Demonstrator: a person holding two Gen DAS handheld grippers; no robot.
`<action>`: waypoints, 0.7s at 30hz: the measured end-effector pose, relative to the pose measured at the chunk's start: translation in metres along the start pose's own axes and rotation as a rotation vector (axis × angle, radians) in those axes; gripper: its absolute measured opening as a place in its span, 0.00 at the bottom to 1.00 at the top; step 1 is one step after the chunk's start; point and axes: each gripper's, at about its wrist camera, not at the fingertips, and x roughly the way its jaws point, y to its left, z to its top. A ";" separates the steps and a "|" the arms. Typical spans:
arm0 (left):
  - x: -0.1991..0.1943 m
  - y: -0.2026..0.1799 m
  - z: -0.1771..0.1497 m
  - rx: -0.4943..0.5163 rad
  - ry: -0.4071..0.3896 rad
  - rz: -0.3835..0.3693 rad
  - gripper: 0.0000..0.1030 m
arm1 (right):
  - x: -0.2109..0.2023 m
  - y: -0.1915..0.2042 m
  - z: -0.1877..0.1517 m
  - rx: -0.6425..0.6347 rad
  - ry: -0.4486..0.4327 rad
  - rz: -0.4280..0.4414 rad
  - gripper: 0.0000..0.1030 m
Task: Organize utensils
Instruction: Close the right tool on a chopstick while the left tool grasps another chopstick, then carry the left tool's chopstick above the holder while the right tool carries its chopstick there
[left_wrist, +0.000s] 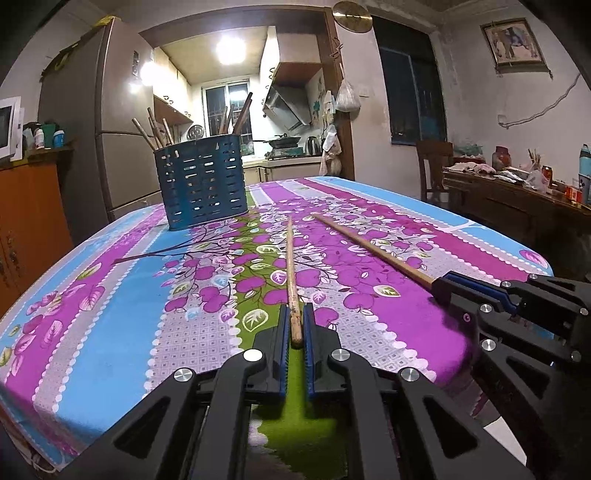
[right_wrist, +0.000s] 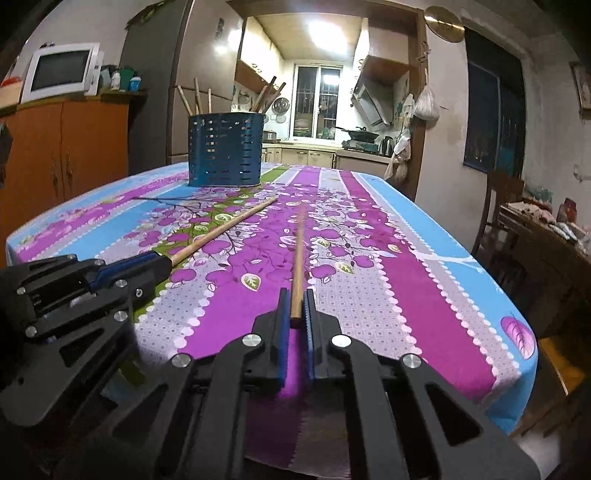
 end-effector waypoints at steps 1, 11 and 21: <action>0.000 0.001 0.001 0.003 0.001 -0.005 0.07 | -0.001 0.001 0.000 -0.003 0.001 -0.004 0.05; -0.020 0.020 0.017 0.004 -0.049 -0.012 0.07 | -0.016 0.013 0.028 -0.052 -0.023 0.034 0.05; -0.047 0.087 0.083 -0.045 -0.052 -0.016 0.07 | -0.030 0.007 0.102 -0.089 -0.049 0.085 0.05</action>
